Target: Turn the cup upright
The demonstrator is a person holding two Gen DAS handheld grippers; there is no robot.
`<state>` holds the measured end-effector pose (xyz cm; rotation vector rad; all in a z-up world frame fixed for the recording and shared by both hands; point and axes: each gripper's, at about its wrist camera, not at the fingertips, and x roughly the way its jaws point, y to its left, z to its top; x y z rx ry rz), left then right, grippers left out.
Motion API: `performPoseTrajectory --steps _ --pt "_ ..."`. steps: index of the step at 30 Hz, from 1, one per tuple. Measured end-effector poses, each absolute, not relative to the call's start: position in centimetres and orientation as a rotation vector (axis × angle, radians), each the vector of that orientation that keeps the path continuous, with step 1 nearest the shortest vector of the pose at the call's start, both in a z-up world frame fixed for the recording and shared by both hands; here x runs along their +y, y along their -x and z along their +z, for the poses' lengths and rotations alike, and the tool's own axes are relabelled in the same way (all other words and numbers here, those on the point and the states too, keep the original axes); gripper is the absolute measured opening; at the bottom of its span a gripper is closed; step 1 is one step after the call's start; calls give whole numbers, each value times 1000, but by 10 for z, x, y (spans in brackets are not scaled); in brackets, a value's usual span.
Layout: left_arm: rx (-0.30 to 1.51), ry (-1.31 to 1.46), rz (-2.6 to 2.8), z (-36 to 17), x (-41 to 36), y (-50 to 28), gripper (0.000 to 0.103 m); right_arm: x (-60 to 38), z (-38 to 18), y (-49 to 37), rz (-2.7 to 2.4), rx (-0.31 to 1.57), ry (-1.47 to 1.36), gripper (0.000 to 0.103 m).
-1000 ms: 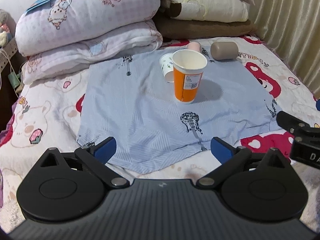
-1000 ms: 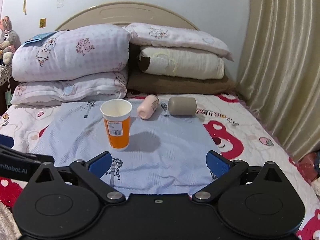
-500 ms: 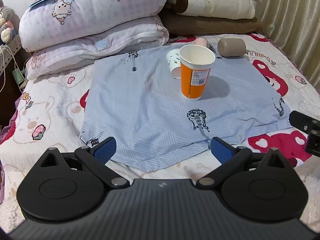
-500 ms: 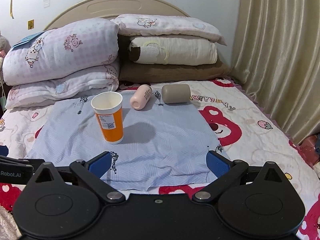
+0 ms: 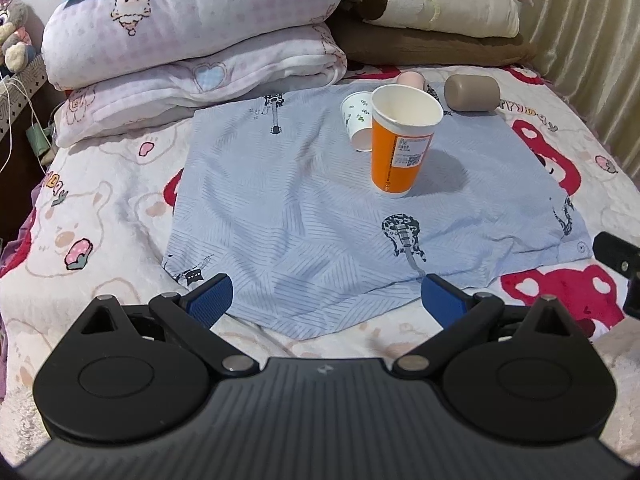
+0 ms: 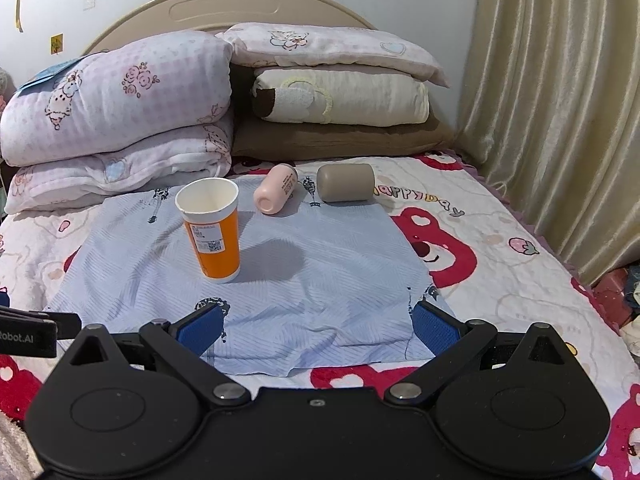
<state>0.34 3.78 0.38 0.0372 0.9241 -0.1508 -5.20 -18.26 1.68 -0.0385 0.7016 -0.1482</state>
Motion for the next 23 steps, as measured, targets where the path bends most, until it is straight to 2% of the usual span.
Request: performPoseTrajectory --steps 23 --pt "922 -45 -166 7 36 1 102 -184 19 57 -156 719 30 102"
